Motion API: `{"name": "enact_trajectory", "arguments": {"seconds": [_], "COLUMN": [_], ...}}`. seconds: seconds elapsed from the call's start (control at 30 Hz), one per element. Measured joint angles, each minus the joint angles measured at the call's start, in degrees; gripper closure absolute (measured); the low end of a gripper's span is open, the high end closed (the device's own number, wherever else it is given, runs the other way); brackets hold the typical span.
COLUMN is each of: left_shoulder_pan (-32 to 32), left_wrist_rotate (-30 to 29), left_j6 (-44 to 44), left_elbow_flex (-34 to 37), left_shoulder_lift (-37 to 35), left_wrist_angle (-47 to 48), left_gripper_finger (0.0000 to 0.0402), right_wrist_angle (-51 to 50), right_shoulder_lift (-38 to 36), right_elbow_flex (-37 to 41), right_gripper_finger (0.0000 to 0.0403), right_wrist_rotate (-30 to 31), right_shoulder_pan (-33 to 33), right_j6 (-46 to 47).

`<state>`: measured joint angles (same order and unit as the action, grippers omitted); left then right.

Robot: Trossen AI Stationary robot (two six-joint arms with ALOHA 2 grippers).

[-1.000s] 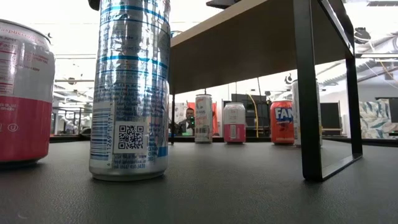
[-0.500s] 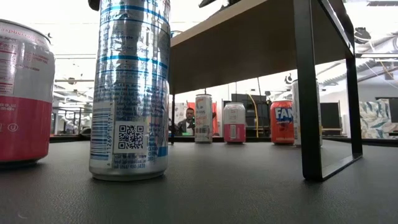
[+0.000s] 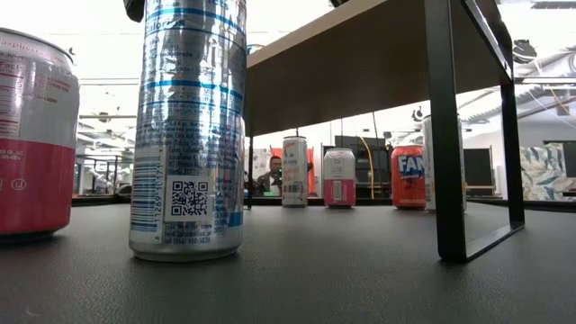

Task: Place canned beverage on shelf
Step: Put the top red soda can on the shelf

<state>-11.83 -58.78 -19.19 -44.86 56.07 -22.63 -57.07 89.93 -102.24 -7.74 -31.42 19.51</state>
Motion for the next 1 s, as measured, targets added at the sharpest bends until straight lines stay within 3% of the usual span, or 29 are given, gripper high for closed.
{"name": "enact_trajectory", "arguments": {"seconds": [0.17,0.8,1.0], "left_shoulder_pan": [-1.6,-6.3,-7.2], "left_wrist_rotate": [2.1,-1.6,-1.6], "left_j6": [0.0,-0.4,-8.5], "left_elbow_flex": [-0.5,-3.4,-3.4], "left_shoulder_lift": [0.0,0.0,0.0], "left_wrist_angle": [2.2,8.9,13.0], "left_gripper_finger": [0.0084,0.0084,0.0084], "right_wrist_angle": [-7.2,-19.5,-26.0], "right_shoulder_lift": [0.0,-4.5,-5.0], "right_elbow_flex": [0.0,0.0,0.0], "right_gripper_finger": [0.0204,0.0204,0.0204], "right_wrist_rotate": [7.7,6.3,6.2], "right_shoulder_pan": [-1.3,4.3,6.7], "right_j6": [3.1,-1.3,3.5]}}
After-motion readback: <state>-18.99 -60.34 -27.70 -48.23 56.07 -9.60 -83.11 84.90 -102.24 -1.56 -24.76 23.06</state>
